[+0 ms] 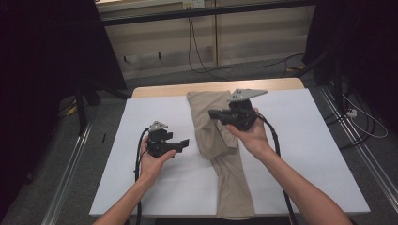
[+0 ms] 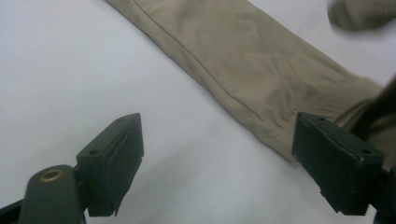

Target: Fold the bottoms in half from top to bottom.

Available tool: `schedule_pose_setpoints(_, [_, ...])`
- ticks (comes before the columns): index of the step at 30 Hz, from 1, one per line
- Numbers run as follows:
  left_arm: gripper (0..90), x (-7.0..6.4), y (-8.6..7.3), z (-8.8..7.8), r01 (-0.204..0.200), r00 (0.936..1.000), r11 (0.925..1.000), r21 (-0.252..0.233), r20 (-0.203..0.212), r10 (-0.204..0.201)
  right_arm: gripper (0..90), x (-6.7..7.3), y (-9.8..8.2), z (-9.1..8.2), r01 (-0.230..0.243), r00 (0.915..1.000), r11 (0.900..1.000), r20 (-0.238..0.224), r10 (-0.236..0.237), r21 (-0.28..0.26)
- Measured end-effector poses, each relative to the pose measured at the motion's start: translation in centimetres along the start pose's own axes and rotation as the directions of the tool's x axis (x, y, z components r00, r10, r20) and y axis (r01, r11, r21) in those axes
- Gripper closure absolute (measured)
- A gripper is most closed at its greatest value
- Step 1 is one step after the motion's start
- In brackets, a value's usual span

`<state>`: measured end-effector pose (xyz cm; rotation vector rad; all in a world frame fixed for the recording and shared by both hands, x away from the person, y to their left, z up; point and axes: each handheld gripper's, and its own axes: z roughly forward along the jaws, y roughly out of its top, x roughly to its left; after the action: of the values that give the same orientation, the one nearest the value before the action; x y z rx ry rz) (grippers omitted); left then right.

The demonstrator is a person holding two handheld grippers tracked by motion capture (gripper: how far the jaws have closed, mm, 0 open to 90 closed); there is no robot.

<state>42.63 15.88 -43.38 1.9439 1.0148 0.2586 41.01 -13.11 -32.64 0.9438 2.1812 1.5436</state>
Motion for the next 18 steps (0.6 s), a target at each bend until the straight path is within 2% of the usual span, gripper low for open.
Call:
schedule_pose_setpoints(4, [19.5,-0.4,0.0,-0.1,-0.017,0.9998,0.9998,0.004,0.010,0.017,90.0,-2.6,1.8,0.4,-0.035,0.9971,0.999,0.065,0.038,-0.042])
schedule_pose_setpoints(7, [22.1,-0.8,0.0,-0.1,-0.039,0.9990,0.9989,0.025,0.023,0.039,90.0,-4.4,1.7,1.2,-0.072,0.9914,0.997,0.107,0.075,-0.032])
schedule_pose_setpoints(8, [23.5,-0.9,-0.1,0.0,-0.044,0.9987,0.9988,0.024,0.028,0.043,90.0,-5.1,1.2,1.8,-0.080,0.9879,0.997,0.133,0.079,0.000])
schedule_pose_setpoints(10, [25.6,-1.4,-0.1,0.0,-0.057,0.9975,0.9976,0.038,0.042,0.056,90.0,-6.4,0.0,2.8,-0.115,0.9829,0.992,0.150,0.107,0.047])
schedule_pose_setpoints(12, [29.3,-2.0,-0.3,0.0,-0.080,0.9950,0.9957,0.046,0.063,0.077,88.7,-7.3,-1.5,3.7,-0.133,0.9792,0.987,0.166,0.116,0.092])
schedule_pose_setpoints(14, [34.8,-2.9,-0.5,0.0,-0.092,0.9920,0.9937,0.064,0.092,0.086,76.0,-7.8,-2.8,4.1,-0.160,0.9731,0.980,0.185,0.137,0.117])
schedule_pose_setpoints(16, [39.4,-3.9,-0.9,-0.2,-0.108,0.9859,0.9904,0.087,0.137,0.095,66.1,-7.8,-3.8,4.0,-0.173,0.9709,0.976,0.189,0.147,0.133])
schedule_pose_setpoints(18, [46.7,-5.2,-1.4,-0.3,-0.138,0.9737,0.9847,0.106,0.196,0.116,60.1,-7.2,-4.8,3.3,-0.179,0.9707,0.973,0.187,0.150,0.145])
